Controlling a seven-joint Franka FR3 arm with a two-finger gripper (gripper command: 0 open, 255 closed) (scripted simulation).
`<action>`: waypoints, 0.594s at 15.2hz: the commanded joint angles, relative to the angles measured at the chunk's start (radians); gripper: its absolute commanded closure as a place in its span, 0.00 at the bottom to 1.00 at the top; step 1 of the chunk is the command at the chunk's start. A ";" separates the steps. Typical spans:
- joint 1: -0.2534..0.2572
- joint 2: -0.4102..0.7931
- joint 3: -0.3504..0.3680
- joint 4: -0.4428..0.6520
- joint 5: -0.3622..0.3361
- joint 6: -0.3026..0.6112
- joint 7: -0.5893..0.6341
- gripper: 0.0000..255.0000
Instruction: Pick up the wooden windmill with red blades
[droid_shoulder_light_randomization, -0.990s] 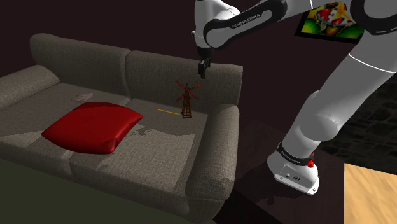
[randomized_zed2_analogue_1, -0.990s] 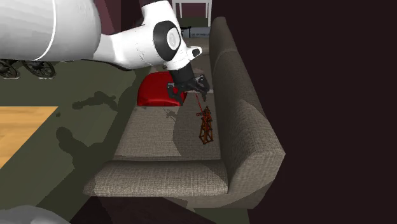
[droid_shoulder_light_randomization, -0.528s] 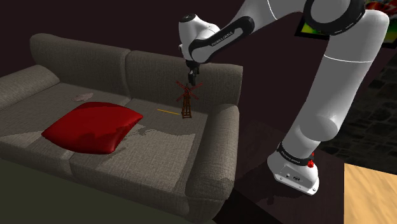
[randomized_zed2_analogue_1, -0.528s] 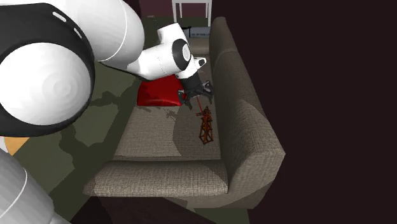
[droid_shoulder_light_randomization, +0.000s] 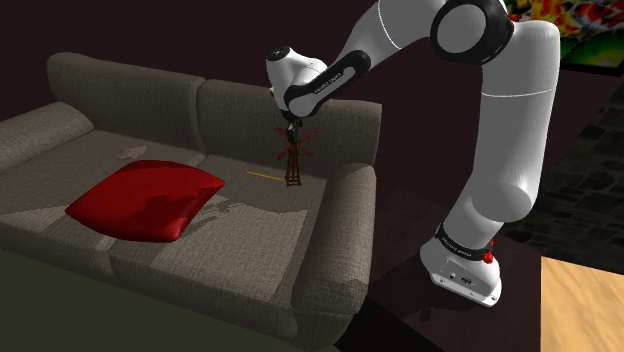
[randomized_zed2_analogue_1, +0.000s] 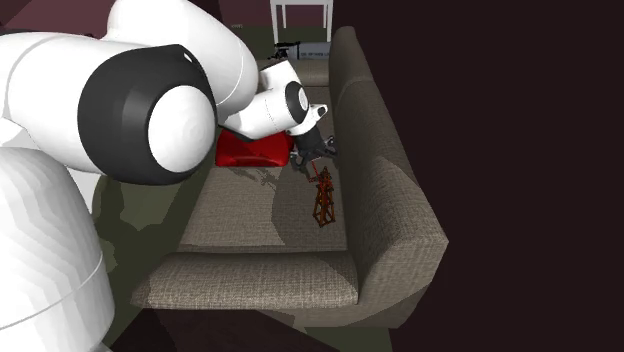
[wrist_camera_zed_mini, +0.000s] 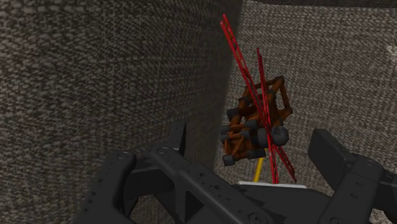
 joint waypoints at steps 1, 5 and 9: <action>0.001 0.016 -0.003 -0.007 -0.010 0.021 0.013 0.00; 0.003 0.046 -0.008 -0.014 -0.024 0.055 0.033 0.00; 0.003 0.045 -0.008 -0.014 -0.023 0.054 0.033 1.00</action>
